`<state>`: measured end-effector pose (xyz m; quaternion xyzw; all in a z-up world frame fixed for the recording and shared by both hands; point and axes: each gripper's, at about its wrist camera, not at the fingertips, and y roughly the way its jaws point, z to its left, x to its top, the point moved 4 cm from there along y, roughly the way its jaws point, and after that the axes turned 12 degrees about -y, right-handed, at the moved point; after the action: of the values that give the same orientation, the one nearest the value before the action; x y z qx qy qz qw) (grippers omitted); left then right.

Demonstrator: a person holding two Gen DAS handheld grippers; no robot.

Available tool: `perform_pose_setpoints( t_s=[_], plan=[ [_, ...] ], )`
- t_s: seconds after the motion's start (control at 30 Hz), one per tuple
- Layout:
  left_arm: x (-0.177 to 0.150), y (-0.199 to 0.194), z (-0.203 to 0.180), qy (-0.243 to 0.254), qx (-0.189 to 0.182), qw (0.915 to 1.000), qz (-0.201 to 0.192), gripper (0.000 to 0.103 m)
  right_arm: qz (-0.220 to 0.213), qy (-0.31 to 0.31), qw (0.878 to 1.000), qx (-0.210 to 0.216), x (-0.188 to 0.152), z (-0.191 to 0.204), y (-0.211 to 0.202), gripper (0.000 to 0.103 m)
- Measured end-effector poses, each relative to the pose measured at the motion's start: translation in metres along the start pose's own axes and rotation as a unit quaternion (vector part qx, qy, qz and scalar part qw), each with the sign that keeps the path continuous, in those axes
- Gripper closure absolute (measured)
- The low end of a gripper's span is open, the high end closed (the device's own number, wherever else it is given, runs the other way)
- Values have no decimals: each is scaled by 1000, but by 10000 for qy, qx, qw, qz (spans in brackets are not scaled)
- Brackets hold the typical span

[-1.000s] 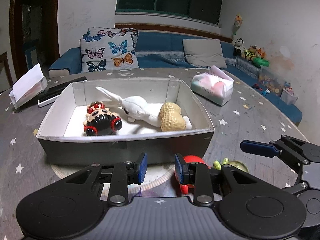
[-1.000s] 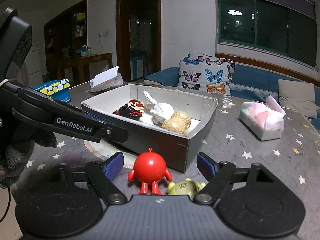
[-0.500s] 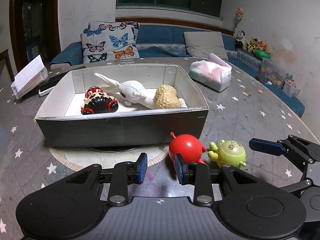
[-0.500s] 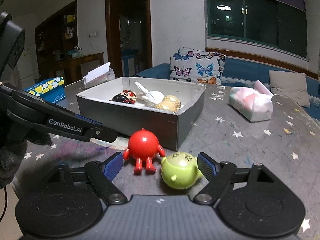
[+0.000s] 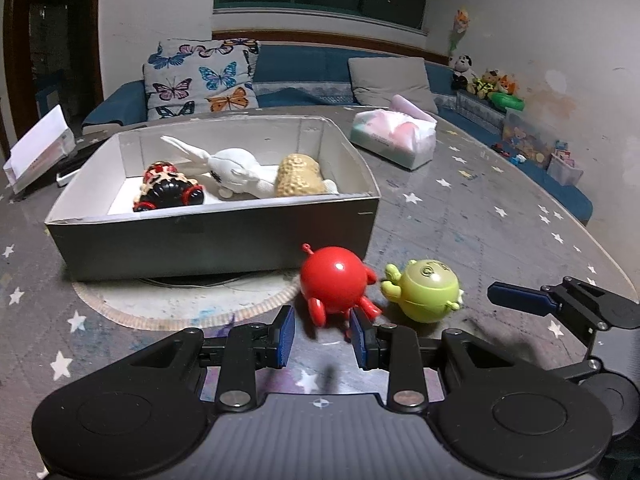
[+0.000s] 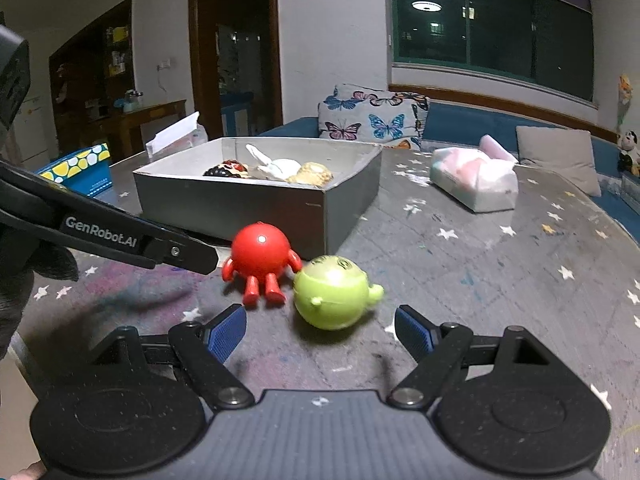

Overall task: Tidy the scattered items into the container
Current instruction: 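Withdraw the left gripper from the box toward the red and green toys, then lower the left gripper onto the green alien toy and grasp it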

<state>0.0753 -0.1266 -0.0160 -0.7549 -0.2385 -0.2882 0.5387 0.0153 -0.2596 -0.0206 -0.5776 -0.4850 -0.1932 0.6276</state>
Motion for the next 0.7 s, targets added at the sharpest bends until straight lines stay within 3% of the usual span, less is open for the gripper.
perform_pose_setpoints(
  t_s=[0.7],
  plan=[
    [10, 12, -44, 259, -790, 9964, 161, 70, 39, 471, 9988, 93, -9, -20, 19, 37]
  ],
)
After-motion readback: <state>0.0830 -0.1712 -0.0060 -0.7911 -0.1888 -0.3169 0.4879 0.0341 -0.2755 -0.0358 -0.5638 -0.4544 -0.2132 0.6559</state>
